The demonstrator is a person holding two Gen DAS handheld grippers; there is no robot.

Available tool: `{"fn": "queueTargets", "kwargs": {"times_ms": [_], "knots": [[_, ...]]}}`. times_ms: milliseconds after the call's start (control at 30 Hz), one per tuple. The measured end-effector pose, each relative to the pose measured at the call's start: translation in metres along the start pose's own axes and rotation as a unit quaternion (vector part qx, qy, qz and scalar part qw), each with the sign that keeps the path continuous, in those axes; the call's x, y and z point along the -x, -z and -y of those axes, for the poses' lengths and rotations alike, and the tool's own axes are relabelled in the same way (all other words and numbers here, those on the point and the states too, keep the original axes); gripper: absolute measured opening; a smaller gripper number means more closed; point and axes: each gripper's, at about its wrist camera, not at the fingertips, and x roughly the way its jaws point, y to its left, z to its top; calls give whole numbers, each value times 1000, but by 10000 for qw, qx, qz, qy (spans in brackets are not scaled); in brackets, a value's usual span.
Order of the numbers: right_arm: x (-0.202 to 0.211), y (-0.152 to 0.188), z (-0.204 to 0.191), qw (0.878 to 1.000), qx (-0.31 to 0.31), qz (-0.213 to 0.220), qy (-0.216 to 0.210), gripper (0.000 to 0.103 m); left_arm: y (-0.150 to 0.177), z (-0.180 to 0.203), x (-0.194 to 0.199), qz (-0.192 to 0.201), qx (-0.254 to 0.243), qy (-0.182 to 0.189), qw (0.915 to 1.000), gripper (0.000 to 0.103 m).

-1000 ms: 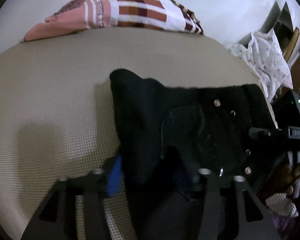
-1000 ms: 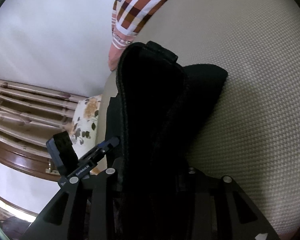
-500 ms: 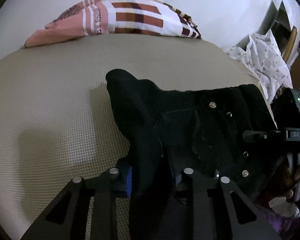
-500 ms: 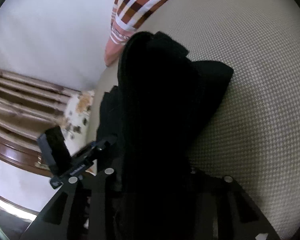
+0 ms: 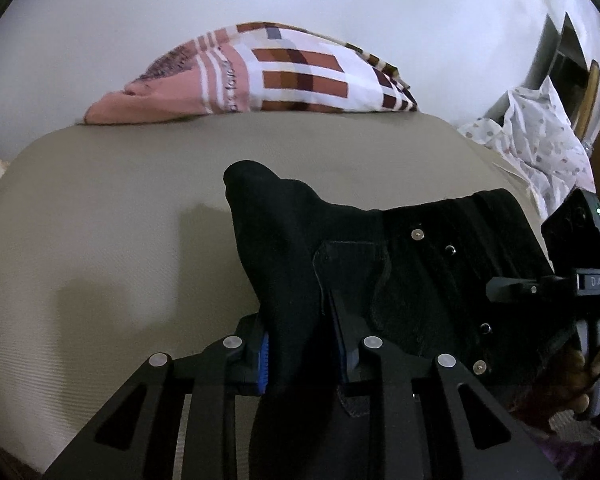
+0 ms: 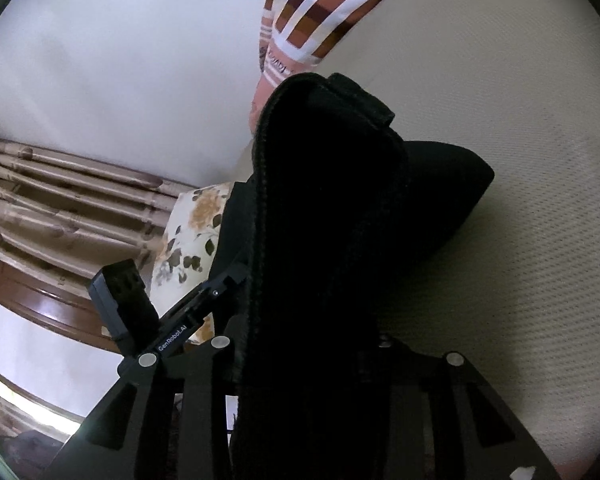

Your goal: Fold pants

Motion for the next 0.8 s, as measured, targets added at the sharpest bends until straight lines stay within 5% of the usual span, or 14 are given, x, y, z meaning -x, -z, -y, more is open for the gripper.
{"fn": "queueTargets", "kwargs": {"times_ms": [800], "knots": [[-79,-28,-56,9965,691,-459,-53,31,-17,-75,27,356,326,-605,9970,25]]}}
